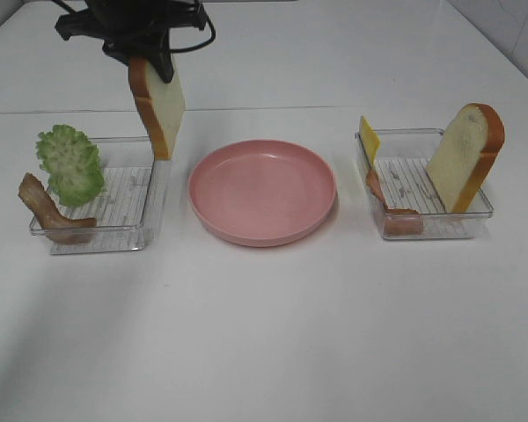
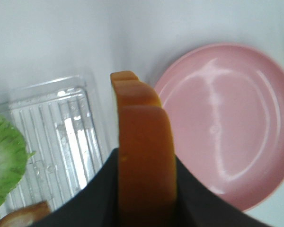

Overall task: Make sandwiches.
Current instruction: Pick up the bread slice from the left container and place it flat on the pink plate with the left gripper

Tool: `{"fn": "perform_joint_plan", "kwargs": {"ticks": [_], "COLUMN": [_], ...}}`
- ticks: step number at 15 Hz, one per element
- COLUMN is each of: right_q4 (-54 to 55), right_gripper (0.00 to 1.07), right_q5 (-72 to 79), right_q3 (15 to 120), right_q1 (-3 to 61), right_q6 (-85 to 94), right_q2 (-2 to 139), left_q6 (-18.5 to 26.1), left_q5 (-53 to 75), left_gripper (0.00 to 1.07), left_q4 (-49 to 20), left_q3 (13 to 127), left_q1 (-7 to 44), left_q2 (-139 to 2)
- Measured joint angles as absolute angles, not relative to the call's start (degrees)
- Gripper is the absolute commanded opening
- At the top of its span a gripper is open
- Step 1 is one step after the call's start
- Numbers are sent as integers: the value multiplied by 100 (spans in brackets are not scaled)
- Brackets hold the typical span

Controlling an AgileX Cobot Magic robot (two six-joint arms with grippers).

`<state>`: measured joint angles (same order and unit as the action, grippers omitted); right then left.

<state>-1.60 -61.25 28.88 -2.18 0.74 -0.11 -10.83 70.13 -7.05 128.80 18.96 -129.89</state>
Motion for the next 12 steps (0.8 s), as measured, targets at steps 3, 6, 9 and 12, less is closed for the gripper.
{"fn": "perform_joint_plan", "kwargs": {"ticks": [3, 6, 9, 12], "right_q4": [-160, -160, -160, -160], "right_gripper": [78, 78, 78, 78], "right_q5": [-6125, -6125, -6125, -6125], "right_q3": [2888, 2888, 2888, 2888], "right_q1": [-218, -218, -218, -218], "right_q6": [74, 74, 74, 74], "right_q2": [-11, -11, -11, -11], "left_q6": [-579, 92, 407, 498], "left_q5": [7002, 7013, 7007, 7002], "left_gripper": [0, 0, 0, 0], "left_q4": [-1524, -2498, -3277, -4091], "left_q3": [13212, 13235, 13241, 13241], "left_q1": [1896, 1896, 1896, 1896], "left_q2": [-12977, -13075, -13499, -14152]}}
